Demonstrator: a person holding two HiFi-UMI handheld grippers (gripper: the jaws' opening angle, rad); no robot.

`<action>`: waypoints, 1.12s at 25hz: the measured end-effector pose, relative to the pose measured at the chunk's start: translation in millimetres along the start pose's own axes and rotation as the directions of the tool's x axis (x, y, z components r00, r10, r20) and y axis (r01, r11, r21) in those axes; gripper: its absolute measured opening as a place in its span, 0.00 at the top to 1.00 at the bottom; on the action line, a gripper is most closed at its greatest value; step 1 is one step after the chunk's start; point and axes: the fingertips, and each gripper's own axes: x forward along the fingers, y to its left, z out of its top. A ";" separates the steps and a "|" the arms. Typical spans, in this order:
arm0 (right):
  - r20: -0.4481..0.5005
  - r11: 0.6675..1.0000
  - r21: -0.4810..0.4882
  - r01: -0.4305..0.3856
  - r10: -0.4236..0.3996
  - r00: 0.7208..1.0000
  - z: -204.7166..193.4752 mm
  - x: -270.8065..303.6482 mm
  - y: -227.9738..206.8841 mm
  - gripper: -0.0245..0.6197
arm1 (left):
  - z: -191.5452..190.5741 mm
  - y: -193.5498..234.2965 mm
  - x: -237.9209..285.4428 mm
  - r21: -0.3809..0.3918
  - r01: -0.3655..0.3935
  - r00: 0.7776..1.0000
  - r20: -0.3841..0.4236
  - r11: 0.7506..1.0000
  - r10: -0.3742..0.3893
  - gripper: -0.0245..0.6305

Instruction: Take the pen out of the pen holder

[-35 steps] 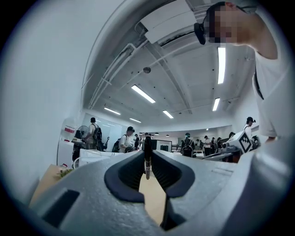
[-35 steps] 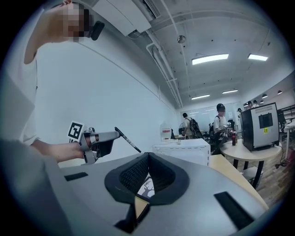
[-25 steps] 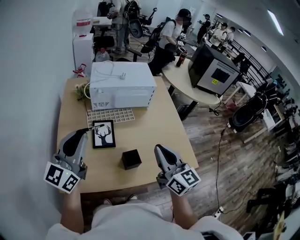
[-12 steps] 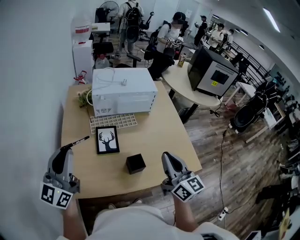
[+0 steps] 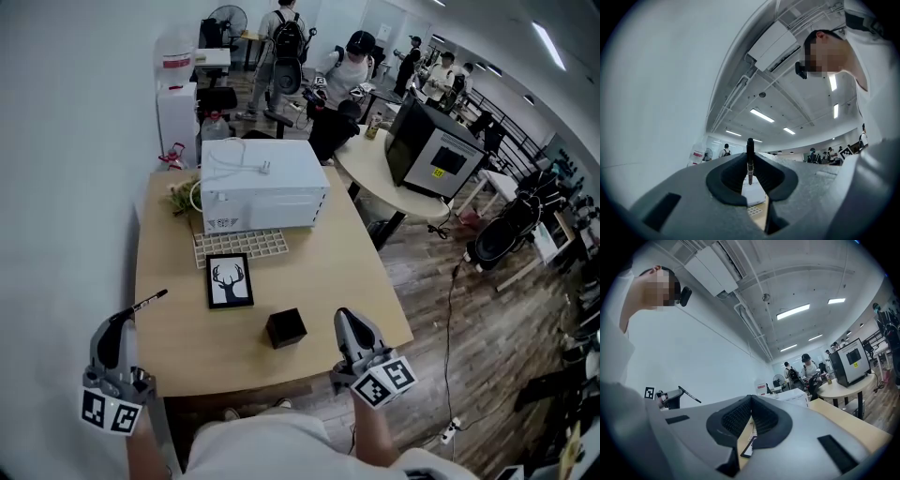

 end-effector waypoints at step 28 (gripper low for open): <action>-0.005 0.996 -0.044 0.081 -0.081 0.997 -16.9 -45.8 51.9 0.96 | 8.2 3.7 -47.4 -0.041 0.077 0.997 0.033 0.996 -0.076 0.88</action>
